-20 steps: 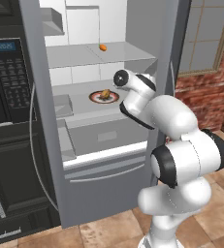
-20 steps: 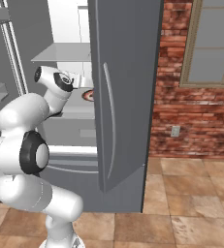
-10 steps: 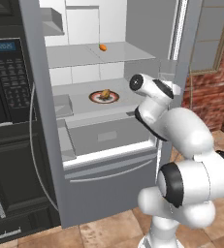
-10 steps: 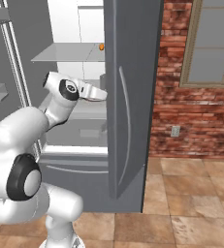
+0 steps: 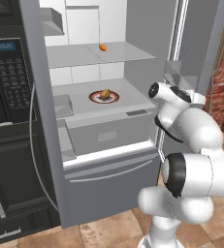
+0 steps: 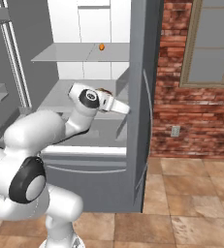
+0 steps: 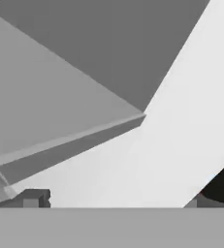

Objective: Retrieve the chicken drumstick from the fridge and place it on the saucepan with marinade on the stove.

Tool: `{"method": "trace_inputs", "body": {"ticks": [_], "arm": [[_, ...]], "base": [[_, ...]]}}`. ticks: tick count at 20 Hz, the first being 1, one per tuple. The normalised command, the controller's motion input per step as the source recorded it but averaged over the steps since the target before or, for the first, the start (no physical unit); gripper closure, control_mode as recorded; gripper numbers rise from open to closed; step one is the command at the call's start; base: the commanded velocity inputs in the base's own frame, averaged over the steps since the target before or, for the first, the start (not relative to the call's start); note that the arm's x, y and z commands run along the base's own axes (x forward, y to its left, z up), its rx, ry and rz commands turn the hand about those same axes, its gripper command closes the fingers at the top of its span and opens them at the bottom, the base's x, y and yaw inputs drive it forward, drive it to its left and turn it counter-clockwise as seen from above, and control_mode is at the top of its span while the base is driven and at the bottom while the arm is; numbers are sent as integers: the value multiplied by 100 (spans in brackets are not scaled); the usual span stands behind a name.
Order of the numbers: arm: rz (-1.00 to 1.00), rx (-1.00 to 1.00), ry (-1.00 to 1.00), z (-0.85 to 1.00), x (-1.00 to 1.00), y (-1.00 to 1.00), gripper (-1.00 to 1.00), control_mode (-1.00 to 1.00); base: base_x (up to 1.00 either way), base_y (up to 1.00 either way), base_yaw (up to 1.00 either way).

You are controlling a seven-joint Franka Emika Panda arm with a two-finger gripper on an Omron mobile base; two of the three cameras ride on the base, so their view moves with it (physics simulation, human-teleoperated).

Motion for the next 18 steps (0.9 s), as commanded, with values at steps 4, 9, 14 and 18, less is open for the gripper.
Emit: {"method": "trace_inputs", "body": {"ticks": [4, 9, 14, 18], "arm": [[-31, -17, 7, -57, -1, -100, -100, -100], [-30, -7, 2, -43, 0, -100, -100, -100], [-18, 0, 0, -10, 0, -100, -100, -100], [-2, 0, 0, 0, 2, -47, -100, -100]], "base": [[0, 0, 0], [0, 0, 0], [0, 0, 0], [0, 0, 0]]}}
